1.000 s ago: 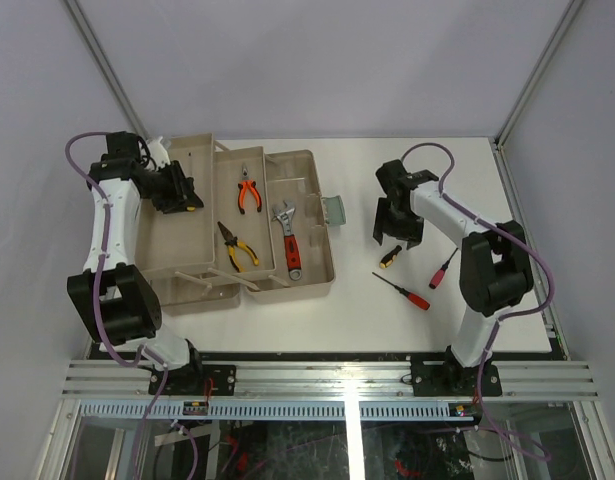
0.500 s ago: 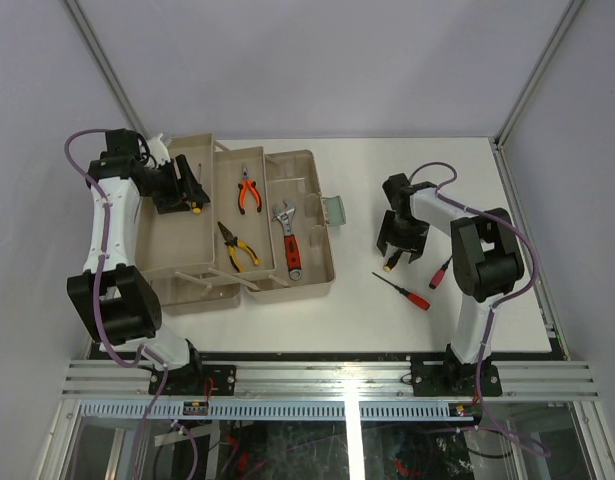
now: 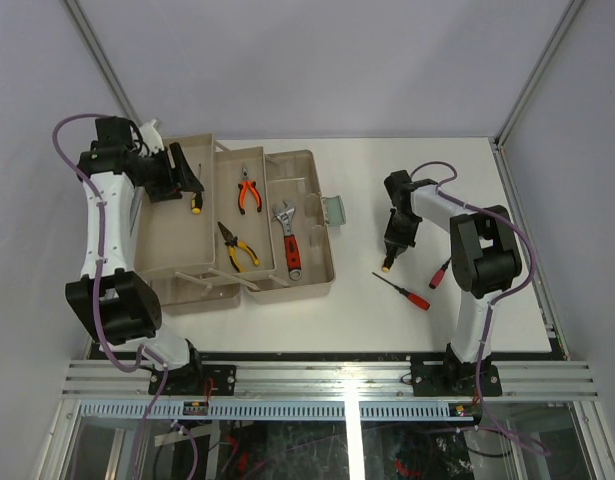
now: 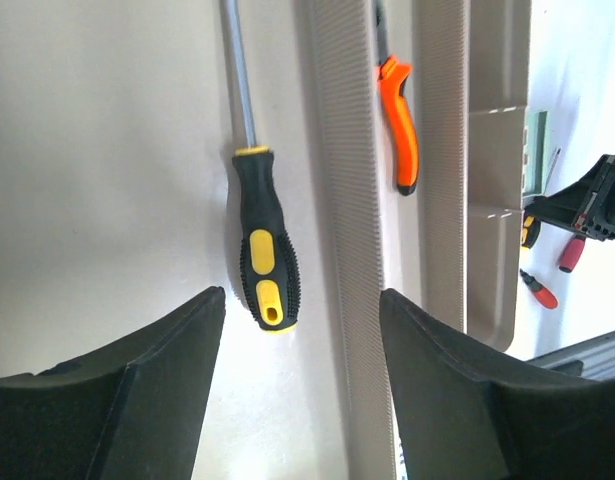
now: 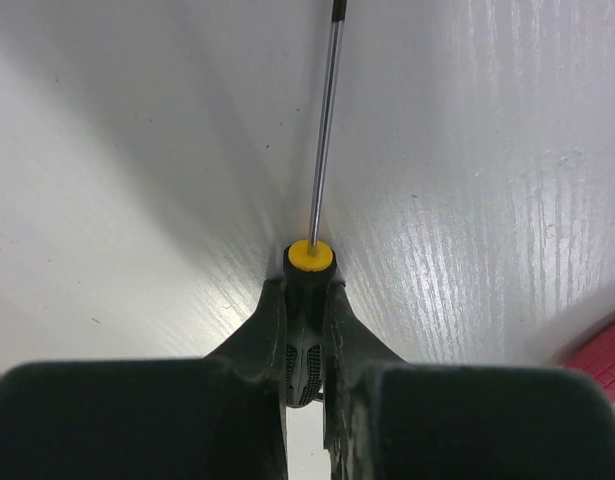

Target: Pack the tool kit

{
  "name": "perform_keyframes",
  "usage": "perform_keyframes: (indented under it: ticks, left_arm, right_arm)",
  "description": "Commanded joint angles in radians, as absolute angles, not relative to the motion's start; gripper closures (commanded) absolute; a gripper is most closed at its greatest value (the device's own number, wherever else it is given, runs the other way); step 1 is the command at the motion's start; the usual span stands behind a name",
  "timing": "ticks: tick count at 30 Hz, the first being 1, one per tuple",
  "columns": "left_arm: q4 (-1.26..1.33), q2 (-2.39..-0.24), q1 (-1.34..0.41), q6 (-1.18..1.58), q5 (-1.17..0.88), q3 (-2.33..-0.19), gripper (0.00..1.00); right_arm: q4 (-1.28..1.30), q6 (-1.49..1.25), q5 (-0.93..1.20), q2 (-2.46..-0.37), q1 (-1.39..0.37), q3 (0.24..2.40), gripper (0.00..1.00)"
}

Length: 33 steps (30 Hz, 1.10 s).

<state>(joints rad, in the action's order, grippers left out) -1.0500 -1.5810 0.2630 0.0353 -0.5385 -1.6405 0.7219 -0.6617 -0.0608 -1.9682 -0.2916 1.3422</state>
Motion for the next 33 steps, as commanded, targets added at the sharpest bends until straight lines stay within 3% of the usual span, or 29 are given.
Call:
perform_keyframes:
  ticks: [1, 5, 9, 16, 21, 33]
  left_arm:
    - [-1.040, -1.548, 0.265, 0.002, -0.565, -1.771, 0.36]
    - [-0.993, -1.523, 0.265, 0.006, -0.675, -1.869, 0.27]
    - [-0.917, -1.502, 0.252, 0.073, -0.899, -1.861, 0.22]
    - [-0.784, -1.504, 0.070, 0.220, -1.035, -1.780, 0.20]
    - [-0.562, -1.477, -0.061, 0.394, -1.082, -1.682, 0.19]
    - [-0.520, -1.492, -0.114, 0.426, -1.115, -1.657, 0.21]
  right_arm:
    - [0.685, -0.640, -0.062, -1.912, -0.290, 1.370, 1.00]
    - [0.602, -0.590, 0.039, -1.797, -0.290, 1.428, 1.00]
    - [0.363, -0.597, 0.249, -1.674, -0.291, 1.445, 1.00]
    - [-0.106, -0.800, 0.586, -1.598, -0.321, 1.436, 1.00]
    - [-0.301, -0.923, 0.662, -1.640, -0.404, 1.483, 1.00]
    - [-0.467, -1.015, 0.695, -1.728, -0.513, 1.556, 1.00]
